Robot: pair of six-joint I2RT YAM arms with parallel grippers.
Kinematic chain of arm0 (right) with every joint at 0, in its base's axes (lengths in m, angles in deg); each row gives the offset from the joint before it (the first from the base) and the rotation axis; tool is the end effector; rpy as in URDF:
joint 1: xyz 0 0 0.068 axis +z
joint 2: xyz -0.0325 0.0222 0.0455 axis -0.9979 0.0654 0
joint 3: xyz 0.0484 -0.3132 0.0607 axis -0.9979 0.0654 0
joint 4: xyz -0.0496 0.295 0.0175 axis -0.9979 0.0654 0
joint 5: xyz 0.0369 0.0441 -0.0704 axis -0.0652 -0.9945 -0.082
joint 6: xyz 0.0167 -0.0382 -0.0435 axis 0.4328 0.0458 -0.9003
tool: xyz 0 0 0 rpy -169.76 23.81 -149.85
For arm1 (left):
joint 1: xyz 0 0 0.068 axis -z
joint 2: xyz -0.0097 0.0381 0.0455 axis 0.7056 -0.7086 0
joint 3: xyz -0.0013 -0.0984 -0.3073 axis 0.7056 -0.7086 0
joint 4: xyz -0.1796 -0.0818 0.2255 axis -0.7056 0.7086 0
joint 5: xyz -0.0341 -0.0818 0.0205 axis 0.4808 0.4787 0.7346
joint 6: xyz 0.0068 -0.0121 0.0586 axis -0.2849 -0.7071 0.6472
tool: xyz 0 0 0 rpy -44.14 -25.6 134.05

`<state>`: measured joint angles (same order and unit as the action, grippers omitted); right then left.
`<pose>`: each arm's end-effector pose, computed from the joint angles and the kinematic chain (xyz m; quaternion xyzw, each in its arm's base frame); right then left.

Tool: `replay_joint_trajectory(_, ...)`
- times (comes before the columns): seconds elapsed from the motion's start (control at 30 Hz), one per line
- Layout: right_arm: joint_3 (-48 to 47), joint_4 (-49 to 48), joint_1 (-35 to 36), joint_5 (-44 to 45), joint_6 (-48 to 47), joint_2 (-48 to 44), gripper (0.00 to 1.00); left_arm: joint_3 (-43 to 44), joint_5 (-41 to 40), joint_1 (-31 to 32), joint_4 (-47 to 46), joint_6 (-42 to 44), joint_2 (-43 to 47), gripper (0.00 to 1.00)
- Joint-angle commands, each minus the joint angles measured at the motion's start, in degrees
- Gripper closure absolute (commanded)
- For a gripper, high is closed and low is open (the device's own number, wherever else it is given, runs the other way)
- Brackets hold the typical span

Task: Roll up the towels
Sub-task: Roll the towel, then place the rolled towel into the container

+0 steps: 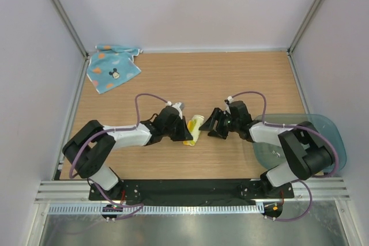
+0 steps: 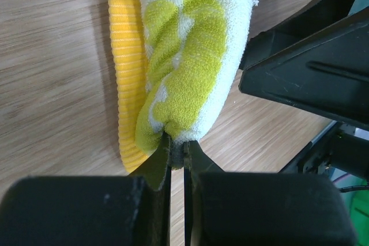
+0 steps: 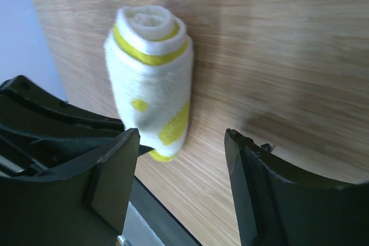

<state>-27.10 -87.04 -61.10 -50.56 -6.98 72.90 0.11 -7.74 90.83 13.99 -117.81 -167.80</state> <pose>0.2498 0.1382 0.1510 0.1121 0.8956 0.3916 0.1788 0.2287 -0.2475 0.1653 0.0256 0.9188 -0.3335 0.2097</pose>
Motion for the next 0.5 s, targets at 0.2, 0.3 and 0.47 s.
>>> replay_joint_trajectory(0.2, 0.2, -20.7, 3.2, -3.0, 2.6, 7.5, 0.39, -4.5, 3.6, -2.5, 8.5, -0.1, -3.8, 1.00)
replay_joint_trajectory(0.3, 0.3, -23.3, 3.8, -3.0, 3.2, 10.4, 0.41, -4.6, 4.2, -2.8, 8.4, 0.0, -3.9, 1.00)
replay_joint_trajectory(0.47, 0.1, -25.6, 4.6, -2.3, 3.3, 13.6, 0.47, -5.2, 5.6, -3.5, 7.4, -0.3, -4.0, 1.00)
